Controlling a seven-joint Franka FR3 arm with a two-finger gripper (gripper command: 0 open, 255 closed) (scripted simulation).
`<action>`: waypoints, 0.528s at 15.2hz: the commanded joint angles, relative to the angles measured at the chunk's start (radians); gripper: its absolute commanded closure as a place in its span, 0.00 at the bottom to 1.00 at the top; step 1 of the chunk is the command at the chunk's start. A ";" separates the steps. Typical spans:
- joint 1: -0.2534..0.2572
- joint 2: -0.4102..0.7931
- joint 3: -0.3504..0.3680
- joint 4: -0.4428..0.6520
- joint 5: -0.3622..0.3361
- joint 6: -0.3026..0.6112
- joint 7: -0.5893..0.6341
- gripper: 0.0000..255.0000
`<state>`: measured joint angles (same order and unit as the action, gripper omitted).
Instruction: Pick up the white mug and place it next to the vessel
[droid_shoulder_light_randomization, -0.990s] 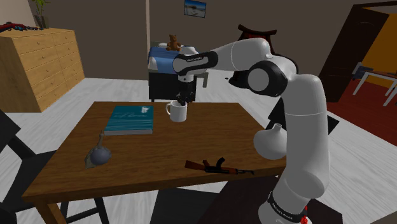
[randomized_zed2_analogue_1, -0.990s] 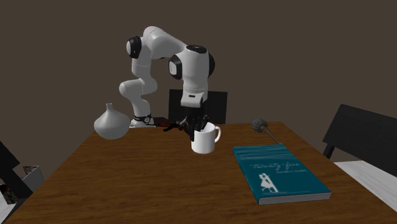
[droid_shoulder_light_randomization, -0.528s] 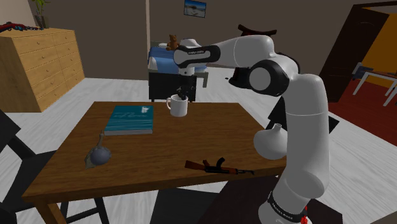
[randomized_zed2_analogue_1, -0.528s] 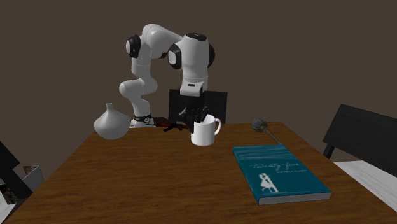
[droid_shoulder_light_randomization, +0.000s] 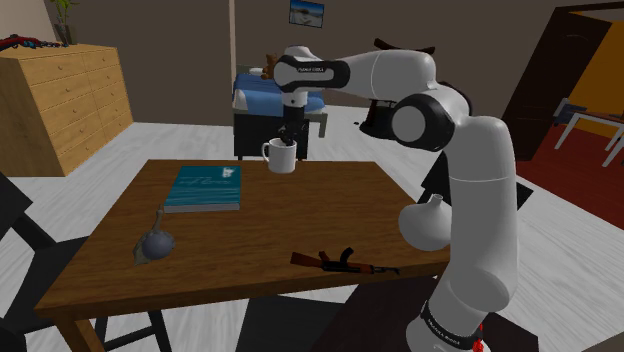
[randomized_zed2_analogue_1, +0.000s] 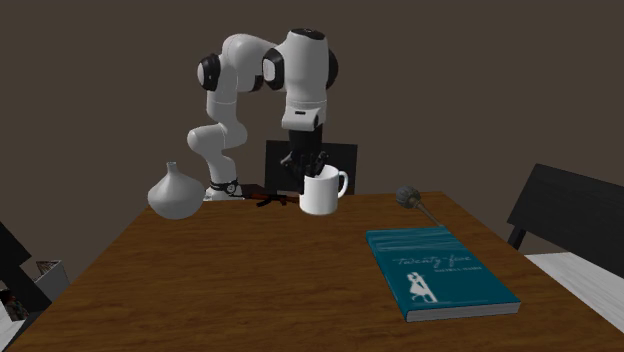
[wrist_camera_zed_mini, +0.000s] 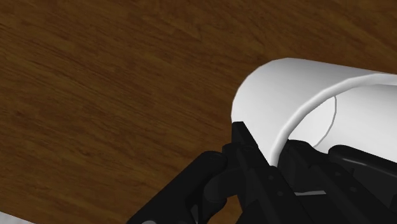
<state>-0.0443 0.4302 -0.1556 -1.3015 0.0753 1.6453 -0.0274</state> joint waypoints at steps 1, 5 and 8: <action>-0.001 0.003 0.000 0.032 0.000 -0.029 0.001 1.00; -0.005 0.014 0.000 0.102 0.001 -0.088 0.002 1.00; -0.009 0.026 0.000 0.162 0.003 -0.136 0.003 1.00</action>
<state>-0.0528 0.4553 -0.1561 -1.1547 0.0783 1.5238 -0.0256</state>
